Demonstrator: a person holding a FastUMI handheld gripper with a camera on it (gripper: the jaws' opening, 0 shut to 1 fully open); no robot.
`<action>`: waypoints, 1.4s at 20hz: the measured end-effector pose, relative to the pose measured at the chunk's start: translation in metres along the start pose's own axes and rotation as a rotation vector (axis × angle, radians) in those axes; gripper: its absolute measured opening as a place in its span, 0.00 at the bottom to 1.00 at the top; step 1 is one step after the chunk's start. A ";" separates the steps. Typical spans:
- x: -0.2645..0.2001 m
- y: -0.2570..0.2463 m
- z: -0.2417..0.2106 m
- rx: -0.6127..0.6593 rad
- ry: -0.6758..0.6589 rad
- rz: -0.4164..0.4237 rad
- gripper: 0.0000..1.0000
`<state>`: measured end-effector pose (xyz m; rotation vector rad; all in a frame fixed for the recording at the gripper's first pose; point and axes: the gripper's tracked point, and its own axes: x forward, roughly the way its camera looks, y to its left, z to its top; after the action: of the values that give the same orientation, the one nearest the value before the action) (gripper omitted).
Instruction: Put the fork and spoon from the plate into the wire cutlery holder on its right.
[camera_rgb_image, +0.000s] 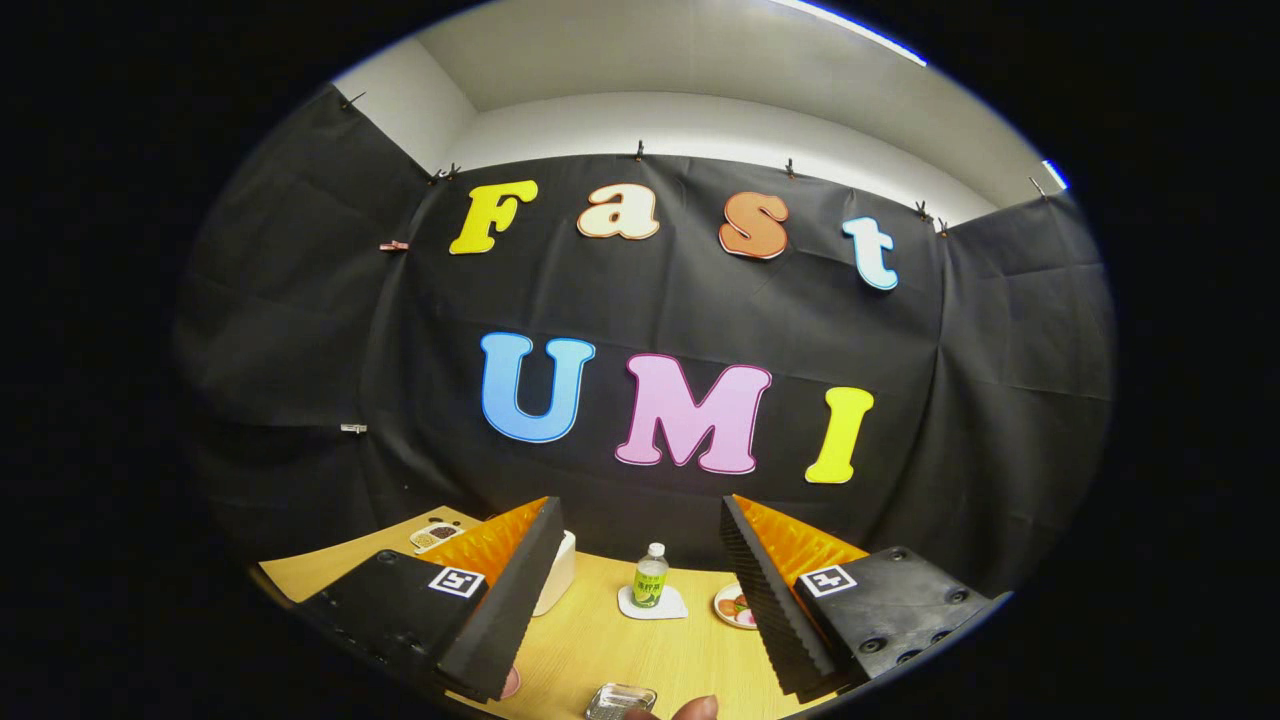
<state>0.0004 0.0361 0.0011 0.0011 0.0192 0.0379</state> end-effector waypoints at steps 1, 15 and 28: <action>0.000 0.003 0.000 -0.001 0.002 0.001 0.98; -0.015 0.125 -0.123 0.052 0.544 0.244 0.98; -0.059 0.210 -0.340 -0.105 1.159 0.416 0.71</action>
<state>-0.0728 0.2443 -0.3377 -0.1222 1.1772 0.4516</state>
